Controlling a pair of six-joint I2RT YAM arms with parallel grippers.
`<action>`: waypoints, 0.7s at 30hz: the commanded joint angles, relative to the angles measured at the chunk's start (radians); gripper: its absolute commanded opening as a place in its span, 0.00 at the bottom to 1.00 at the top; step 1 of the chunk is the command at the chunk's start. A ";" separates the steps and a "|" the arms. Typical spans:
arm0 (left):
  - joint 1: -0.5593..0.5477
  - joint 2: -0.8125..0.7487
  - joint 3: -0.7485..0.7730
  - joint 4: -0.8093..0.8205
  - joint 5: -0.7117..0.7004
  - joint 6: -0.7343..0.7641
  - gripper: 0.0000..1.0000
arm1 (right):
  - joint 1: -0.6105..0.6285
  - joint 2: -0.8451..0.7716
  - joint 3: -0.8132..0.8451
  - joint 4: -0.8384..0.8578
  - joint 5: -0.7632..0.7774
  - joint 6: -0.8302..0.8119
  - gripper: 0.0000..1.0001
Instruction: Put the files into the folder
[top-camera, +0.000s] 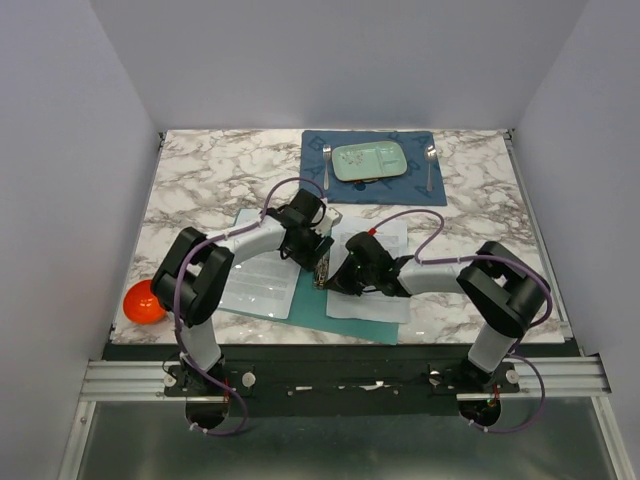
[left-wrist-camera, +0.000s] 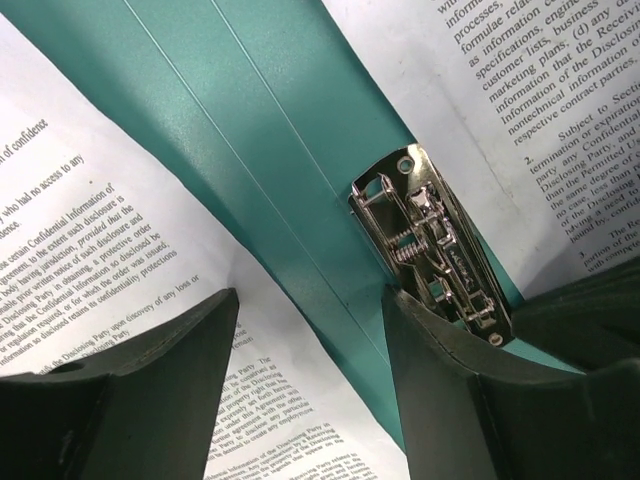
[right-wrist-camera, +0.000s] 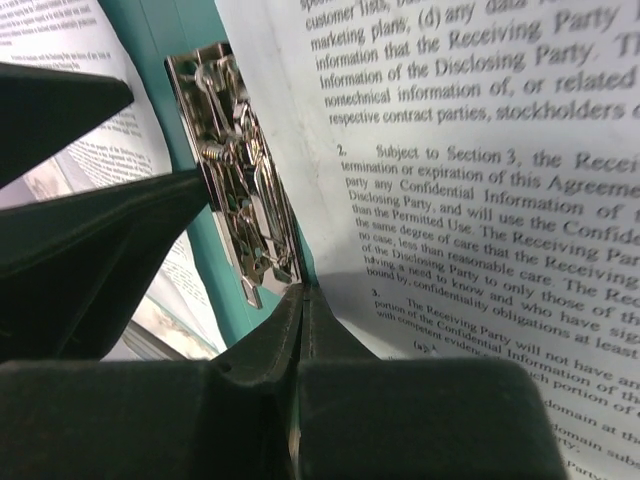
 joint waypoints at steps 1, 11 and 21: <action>0.032 -0.095 0.017 -0.062 0.091 -0.020 0.71 | -0.016 0.050 -0.047 -0.109 0.081 -0.053 0.07; 0.049 -0.248 -0.009 -0.192 0.258 0.002 0.25 | -0.017 0.066 -0.044 -0.104 0.078 -0.059 0.07; 0.048 -0.210 -0.104 -0.134 0.350 -0.001 0.17 | -0.017 0.070 -0.073 -0.057 0.075 -0.039 0.05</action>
